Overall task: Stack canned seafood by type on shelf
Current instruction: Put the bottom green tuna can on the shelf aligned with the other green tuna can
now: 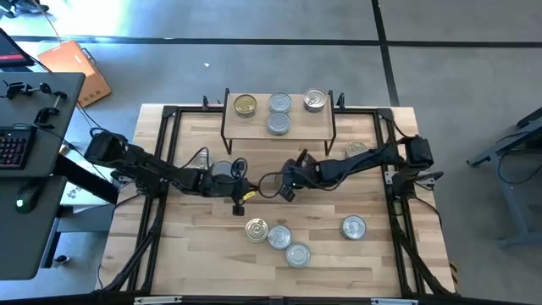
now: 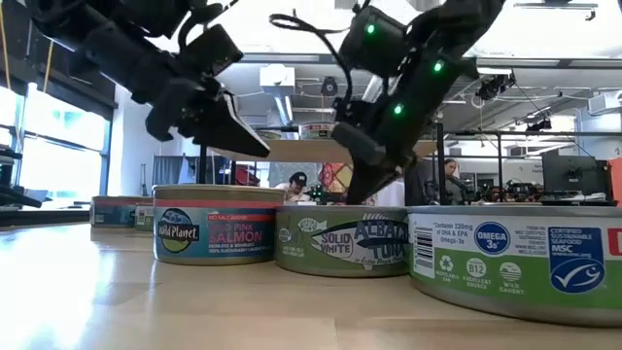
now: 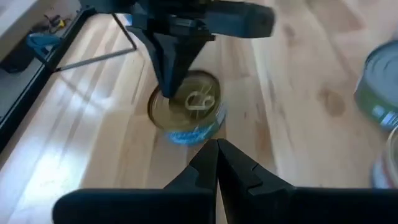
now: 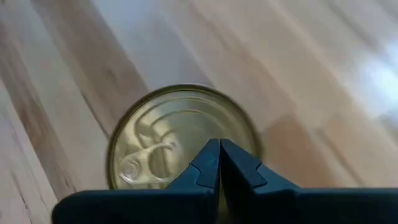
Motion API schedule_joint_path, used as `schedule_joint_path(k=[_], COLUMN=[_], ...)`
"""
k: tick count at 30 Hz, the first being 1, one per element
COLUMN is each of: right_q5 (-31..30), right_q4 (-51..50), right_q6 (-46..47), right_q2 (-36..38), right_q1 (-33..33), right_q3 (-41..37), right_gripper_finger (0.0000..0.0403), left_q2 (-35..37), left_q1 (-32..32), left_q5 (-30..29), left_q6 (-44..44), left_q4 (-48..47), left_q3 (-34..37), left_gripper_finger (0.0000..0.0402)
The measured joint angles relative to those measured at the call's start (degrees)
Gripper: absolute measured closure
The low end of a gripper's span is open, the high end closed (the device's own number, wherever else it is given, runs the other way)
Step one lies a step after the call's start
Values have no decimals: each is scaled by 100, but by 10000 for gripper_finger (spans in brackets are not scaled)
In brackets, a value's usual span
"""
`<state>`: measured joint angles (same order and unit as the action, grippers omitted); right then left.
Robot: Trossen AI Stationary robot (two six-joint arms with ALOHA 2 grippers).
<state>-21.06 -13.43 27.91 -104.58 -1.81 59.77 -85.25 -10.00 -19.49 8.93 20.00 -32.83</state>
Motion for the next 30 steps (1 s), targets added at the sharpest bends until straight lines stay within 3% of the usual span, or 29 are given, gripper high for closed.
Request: schedule_joint_path(k=[8, 11, 14, 18, 25, 30], right_q5=[830, 1033, 996, 1021, 2039, 1541], right_q4=[2248, 2660, 2608, 2080, 1441, 1548], right_q6=[-772, -1398, -1892, -2169, -2301, -2137], right_q2=[-803, -946, -738, -349, -508, -760], right_q1=[-14, -158, -301, -419, -463, -384], right_q3=[123, 292, 431, 431, 419, 417], right_gripper_finger=[399, 399, 399, 399, 399, 399], left_q2=[341, 372, 324, 201, -273, -279], left_q1=[-21, -19, -13, -4, 271, 320], left_q5=[88, 380, 835, 896, 890, 981], left_q6=[-289, -286, -297, -420, -392, -424], left_q4=[-609, -692, -888, -1275, -1385, -1459], left_q3=[-191, -187, -187, -180, -180, -180], left_gripper_finger=[402, 402, 402, 401, 402, 401])
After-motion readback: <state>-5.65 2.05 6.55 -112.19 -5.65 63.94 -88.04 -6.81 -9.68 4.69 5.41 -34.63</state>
